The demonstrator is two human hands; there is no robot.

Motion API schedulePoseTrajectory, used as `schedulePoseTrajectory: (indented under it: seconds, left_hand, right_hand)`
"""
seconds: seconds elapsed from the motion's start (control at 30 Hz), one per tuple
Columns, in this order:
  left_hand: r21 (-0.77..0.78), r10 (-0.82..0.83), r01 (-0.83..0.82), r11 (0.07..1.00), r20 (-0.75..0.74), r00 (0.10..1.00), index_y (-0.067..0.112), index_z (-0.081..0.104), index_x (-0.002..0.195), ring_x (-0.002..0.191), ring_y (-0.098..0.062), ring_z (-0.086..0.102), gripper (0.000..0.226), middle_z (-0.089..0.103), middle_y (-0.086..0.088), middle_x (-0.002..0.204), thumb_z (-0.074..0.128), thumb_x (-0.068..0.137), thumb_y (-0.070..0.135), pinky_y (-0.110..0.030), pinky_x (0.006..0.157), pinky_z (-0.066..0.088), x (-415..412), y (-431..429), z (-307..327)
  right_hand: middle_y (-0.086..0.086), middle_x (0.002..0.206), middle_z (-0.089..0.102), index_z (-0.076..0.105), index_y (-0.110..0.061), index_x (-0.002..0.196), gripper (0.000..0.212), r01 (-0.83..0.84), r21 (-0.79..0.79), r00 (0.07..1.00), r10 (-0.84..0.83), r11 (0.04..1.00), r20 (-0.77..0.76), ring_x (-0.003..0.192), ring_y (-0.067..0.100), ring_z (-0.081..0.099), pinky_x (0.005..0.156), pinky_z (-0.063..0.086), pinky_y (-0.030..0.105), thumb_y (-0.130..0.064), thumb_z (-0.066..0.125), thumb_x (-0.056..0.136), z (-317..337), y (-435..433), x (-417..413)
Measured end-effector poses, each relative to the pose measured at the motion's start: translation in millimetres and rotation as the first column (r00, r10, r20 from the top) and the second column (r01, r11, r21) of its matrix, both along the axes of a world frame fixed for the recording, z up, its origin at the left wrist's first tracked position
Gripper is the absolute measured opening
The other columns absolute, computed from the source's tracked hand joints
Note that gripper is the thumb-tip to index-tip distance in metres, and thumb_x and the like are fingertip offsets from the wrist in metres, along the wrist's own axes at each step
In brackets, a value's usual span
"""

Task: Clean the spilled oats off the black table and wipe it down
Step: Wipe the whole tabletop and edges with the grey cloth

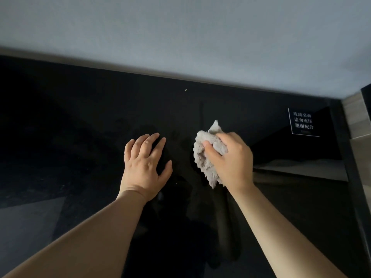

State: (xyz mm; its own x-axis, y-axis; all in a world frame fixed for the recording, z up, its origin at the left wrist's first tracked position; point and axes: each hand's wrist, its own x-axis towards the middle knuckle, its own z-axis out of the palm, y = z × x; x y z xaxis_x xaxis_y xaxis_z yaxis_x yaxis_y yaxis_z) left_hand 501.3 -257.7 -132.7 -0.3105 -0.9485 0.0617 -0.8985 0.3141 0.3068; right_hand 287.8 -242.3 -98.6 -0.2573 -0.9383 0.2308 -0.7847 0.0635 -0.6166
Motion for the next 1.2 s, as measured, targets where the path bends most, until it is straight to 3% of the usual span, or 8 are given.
schedulePoseTrajectory:
  seconds: [0.13,0.27,0.4,0.6,0.8,0.93,1.03,1.2]
  left_hand:
    - [-0.021,-0.006,0.005,1.000,-0.013,1.000,0.012,0.054,0.132,0.133,-0.028,0.037,0.056,0.046,-0.006,0.140,0.046,0.087,0.045,-0.051,0.113,0.022,1,0,0]
    - [-0.022,0.001,-0.001,1.000,-0.018,1.000,0.013,0.055,0.132,0.133,-0.027,0.038,0.056,0.046,-0.005,0.140,0.046,0.087,0.044,-0.051,0.113,0.022,1,-1,0]
    - [-0.023,0.011,-0.012,1.000,-0.031,0.999,0.013,0.056,0.132,0.133,-0.026,0.039,0.055,0.047,-0.004,0.140,0.047,0.086,0.044,-0.052,0.112,0.023,0,-1,-1]
    - [-0.011,0.012,-0.012,1.000,-0.024,1.000,0.015,0.054,0.134,0.134,-0.024,0.037,0.056,0.045,-0.002,0.142,0.049,0.086,0.043,-0.051,0.114,0.022,0,0,-2]
    - [-0.002,0.011,-0.011,1.000,-0.010,1.000,0.015,0.053,0.135,0.134,-0.025,0.037,0.057,0.044,-0.003,0.143,0.047,0.087,0.044,-0.052,0.114,0.022,0,0,-3]
    - [-0.003,0.016,-0.016,1.000,-0.009,1.000,0.015,0.053,0.135,0.134,-0.025,0.037,0.056,0.044,-0.003,0.142,0.046,0.087,0.044,-0.052,0.113,0.022,0,0,-1]
    - [-0.014,0.016,-0.017,1.000,-0.004,1.000,0.014,0.054,0.134,0.132,-0.026,0.038,0.056,0.045,-0.004,0.140,0.047,0.086,0.043,-0.053,0.112,0.024,-1,0,0]
    - [-0.008,0.014,-0.014,1.000,0.001,1.000,0.014,0.053,0.134,0.132,-0.027,0.039,0.056,0.045,-0.004,0.141,0.047,0.086,0.043,-0.052,0.113,0.022,0,0,0]
  right_hand:
    - [-0.003,0.088,0.062,0.069,-0.018,0.101,0.024,-0.134,0.005,0.989,0.134,0.991,-0.066,0.080,0.015,0.058,0.066,0.047,0.030,-0.037,0.064,0.085,10,-65,2]
    - [0.000,0.108,0.062,0.069,-0.020,0.109,0.030,-0.231,0.141,0.944,0.256,0.963,-0.207,0.095,0.023,0.056,0.072,0.045,0.032,-0.039,0.065,0.086,-14,-130,14]
    - [0.001,0.106,0.062,0.066,-0.018,0.104,0.028,-0.079,0.107,0.943,0.109,0.991,-0.315,0.096,0.024,0.057,0.068,0.046,0.034,-0.041,0.057,0.090,-26,-173,14]
    - [0.004,0.105,0.061,0.066,-0.016,0.099,0.026,0.209,0.024,0.942,-0.194,0.978,-0.275,0.093,0.027,0.057,0.067,0.042,0.034,-0.038,0.057,0.090,-24,-193,-5]
    - [0.001,0.110,0.064,0.066,-0.017,0.103,0.028,0.115,0.056,0.945,-0.091,0.992,-0.314,0.102,0.029,0.056,0.078,0.042,0.039,-0.039,0.054,0.090,-31,-171,-26]
    - [-0.001,0.101,0.064,0.069,-0.018,0.096,0.019,-0.072,0.026,0.973,0.076,0.997,-0.217,0.091,0.023,0.056,0.072,0.049,0.036,-0.031,0.061,0.085,-28,-119,-21]
    - [-0.003,0.089,0.062,0.070,-0.018,0.093,0.024,-0.106,0.028,0.981,0.109,0.994,-0.162,0.078,0.015,0.054,0.063,0.042,0.026,-0.038,0.061,0.084,-27,-53,-13]
    - [-0.009,0.058,0.046,0.052,-0.014,0.060,0.032,-0.117,0.025,0.993,0.117,0.993,-0.004,0.050,0.010,0.044,0.045,0.037,0.023,-0.034,0.063,0.083,-5,10,-10]
